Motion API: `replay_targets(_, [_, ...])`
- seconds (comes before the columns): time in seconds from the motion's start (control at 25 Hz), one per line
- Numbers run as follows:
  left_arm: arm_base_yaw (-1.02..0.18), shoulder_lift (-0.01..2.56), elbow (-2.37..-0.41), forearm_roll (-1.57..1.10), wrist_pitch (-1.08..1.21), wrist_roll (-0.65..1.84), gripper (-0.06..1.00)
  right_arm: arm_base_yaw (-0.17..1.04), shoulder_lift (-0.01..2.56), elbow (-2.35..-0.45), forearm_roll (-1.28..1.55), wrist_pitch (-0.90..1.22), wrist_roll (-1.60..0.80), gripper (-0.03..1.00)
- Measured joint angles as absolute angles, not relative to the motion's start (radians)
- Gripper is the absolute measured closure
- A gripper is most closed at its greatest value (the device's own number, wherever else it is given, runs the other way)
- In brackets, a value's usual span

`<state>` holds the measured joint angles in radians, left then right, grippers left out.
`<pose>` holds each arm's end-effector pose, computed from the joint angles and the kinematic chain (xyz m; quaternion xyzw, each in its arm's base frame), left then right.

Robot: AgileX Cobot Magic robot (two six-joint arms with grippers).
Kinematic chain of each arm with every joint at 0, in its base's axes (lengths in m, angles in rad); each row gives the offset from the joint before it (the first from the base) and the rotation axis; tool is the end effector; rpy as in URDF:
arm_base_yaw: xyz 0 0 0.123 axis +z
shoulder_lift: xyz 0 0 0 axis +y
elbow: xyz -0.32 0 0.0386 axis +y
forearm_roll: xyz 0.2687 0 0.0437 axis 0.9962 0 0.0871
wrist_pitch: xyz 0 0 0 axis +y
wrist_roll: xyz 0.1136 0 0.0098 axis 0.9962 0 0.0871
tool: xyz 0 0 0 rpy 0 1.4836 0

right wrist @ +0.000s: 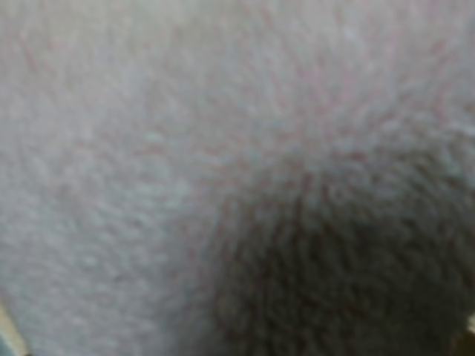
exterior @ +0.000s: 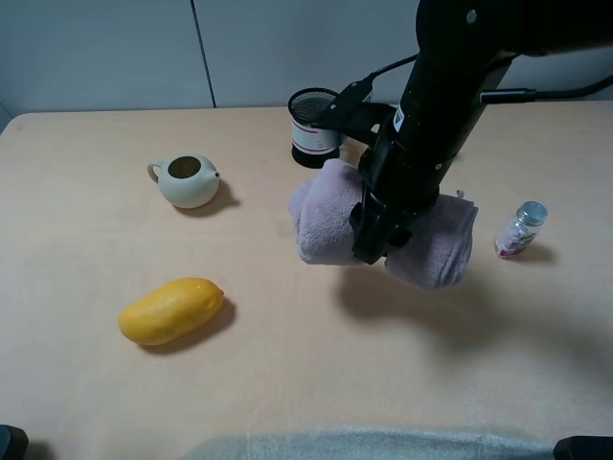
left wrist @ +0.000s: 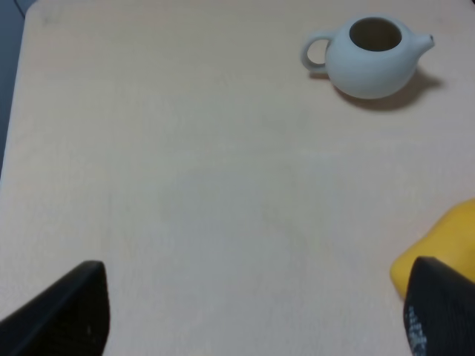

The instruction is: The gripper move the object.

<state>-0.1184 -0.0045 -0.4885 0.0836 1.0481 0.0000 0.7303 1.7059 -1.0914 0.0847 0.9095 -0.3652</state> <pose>-0.0016 0.0085 0.2746 0.0492 0.8496 0.0107 0.5250 0.2492 0.2334 0.2029 -0.4989 0.8634 0.0466 0.0594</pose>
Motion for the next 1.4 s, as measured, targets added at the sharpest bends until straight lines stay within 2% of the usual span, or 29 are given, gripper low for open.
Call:
replay_targets(0.6, [-0.118, -0.004, -0.489, 0.084, 1.048, 0.0, 0.15, 0.72, 1.704, -1.328, 0.074, 1.117, -0.156, 0.56])
replay_targets(1.04, [-0.118, -0.004, -0.489, 0.084, 1.048, 0.0, 0.15, 0.585, 1.704, -1.422, 0.075, 1.2, -0.094, 0.56])
replay_targets(1.4, [-0.118, -0.004, -0.489, 0.084, 1.048, 0.0, 0.15, 0.439, 1.704, -1.429, 0.074, 1.201, -0.082, 0.56])
